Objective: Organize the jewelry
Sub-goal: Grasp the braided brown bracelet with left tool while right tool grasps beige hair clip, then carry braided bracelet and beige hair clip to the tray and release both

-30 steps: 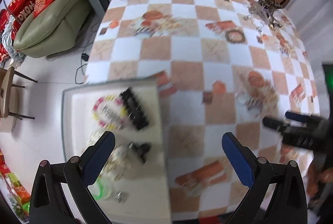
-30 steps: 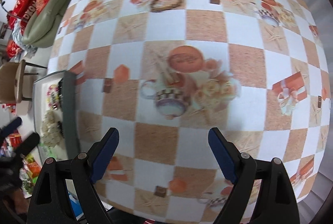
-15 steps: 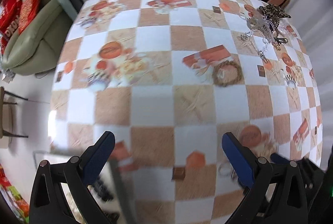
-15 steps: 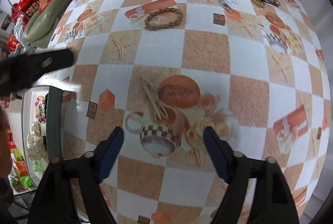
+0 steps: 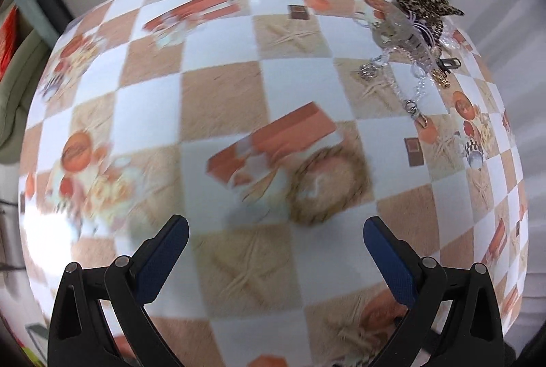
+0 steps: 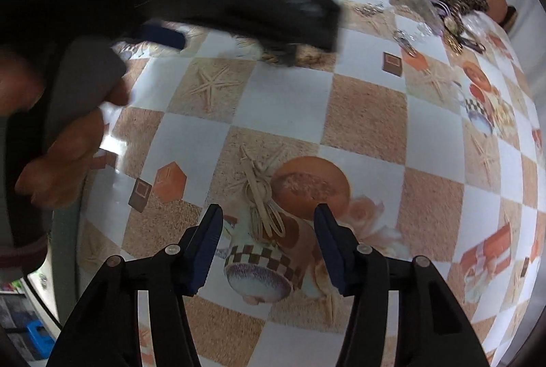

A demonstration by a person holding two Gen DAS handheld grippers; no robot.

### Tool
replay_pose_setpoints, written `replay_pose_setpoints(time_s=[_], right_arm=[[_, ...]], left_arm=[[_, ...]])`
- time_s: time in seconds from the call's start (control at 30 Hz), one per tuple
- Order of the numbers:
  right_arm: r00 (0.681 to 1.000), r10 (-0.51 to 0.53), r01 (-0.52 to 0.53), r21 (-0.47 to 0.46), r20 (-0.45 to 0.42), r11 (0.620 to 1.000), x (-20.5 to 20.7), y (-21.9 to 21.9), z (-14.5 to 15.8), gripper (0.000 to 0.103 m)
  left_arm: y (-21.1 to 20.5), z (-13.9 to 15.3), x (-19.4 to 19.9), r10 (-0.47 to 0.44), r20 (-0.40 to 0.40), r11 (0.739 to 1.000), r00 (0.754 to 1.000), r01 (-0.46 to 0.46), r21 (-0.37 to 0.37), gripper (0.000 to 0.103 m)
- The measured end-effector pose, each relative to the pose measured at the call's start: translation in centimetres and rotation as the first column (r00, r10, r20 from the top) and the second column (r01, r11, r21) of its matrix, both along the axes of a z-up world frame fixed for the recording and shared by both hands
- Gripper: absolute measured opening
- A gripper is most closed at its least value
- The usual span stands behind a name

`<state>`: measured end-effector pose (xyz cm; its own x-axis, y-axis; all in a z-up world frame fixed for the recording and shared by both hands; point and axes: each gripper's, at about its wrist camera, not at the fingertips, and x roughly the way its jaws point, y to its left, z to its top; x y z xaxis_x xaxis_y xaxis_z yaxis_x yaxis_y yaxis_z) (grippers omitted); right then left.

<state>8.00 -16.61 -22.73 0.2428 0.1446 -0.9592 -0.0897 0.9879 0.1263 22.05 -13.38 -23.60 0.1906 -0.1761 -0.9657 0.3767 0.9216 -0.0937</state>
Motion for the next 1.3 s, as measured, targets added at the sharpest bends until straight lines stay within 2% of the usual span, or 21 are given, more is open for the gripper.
replay_pose_setpoints(time_s=[0.07, 0.2, 0.3, 0.4, 0.47, 0.5, 0.57, 0.6, 0.73, 0.93, 1.3], right_arm=[[1.000, 0.013, -0.013, -0.018, 0.022, 1.000, 0.1, 0.5, -0.1, 0.059], [0.997, 0.043, -0.041, -0.040, 0.059, 0.998, 0.3, 1.2, -0.2, 0.059], [0.995, 0.067, -0.061, -0.074, 0.077, 0.995, 0.7, 2.1, -0.4, 0.054], [0.992, 0.081, -0.072, -0.103, 0.091, 0.992, 0.2, 3.0, -0.3, 0.049], [0.992, 0.088, -0.077, -0.109, 0.093, 0.991, -0.1, 3.2, -0.2, 0.045], [0.991, 0.095, -0.084, -0.114, 0.095, 0.990, -0.1, 3.5, -0.2, 0.037], [0.989, 0.112, -0.101, -0.117, 0.096, 0.988, -0.1, 4.0, -0.1, 0.024], [0.989, 0.118, -0.107, -0.117, 0.094, 0.987, -0.2, 4.3, 0.0, 0.020], [0.993, 0.092, -0.087, -0.079, 0.068, 0.993, 0.1, 4.2, 0.3, 0.020], [1.000, 0.008, -0.008, 0.010, 0.023, 1.000, 0.4, 1.7, 1.4, 0.020], [0.991, -0.107, 0.117, 0.135, -0.076, 0.984, -0.5, -3.2, 2.4, 0.019]], left_arm=[[-1.0, -0.6, 0.4, -0.031, -0.003, 0.999, 1.000, 0.031, 0.011, 0.093], [-2.5, -1.2, 0.8, -0.072, 0.017, 0.997, 0.997, 0.071, 0.033, 0.090], [-3.4, -1.0, 1.0, -0.101, 0.041, 0.994, 0.994, 0.099, 0.036, 0.078], [-4.1, -0.7, 1.1, -0.116, 0.053, 0.993, 0.992, 0.114, 0.034, 0.063], [-4.4, -0.6, 1.1, -0.125, 0.064, 0.992, 0.990, 0.123, 0.040, 0.048], [-4.7, -0.6, 1.1, -0.126, 0.066, 0.991, 0.990, 0.124, 0.041, 0.043], [-4.9, -0.5, 1.1, -0.125, 0.065, 0.992, 0.990, 0.123, 0.037, 0.020], [-4.9, -0.5, 1.0, -0.123, 0.060, 0.992, 0.991, 0.121, 0.032, 0.018], [-3.9, -0.1, 0.8, -0.095, 0.041, 0.995, 0.995, 0.096, -0.005, 0.018], [-1.7, 1.5, -0.5, -0.049, 0.031, 0.998, 0.998, 0.050, -0.049, 0.018], [2.2, 5.3, -5.5, 0.013, 0.024, 0.997, 1.000, -0.011, -0.081, 0.017]])
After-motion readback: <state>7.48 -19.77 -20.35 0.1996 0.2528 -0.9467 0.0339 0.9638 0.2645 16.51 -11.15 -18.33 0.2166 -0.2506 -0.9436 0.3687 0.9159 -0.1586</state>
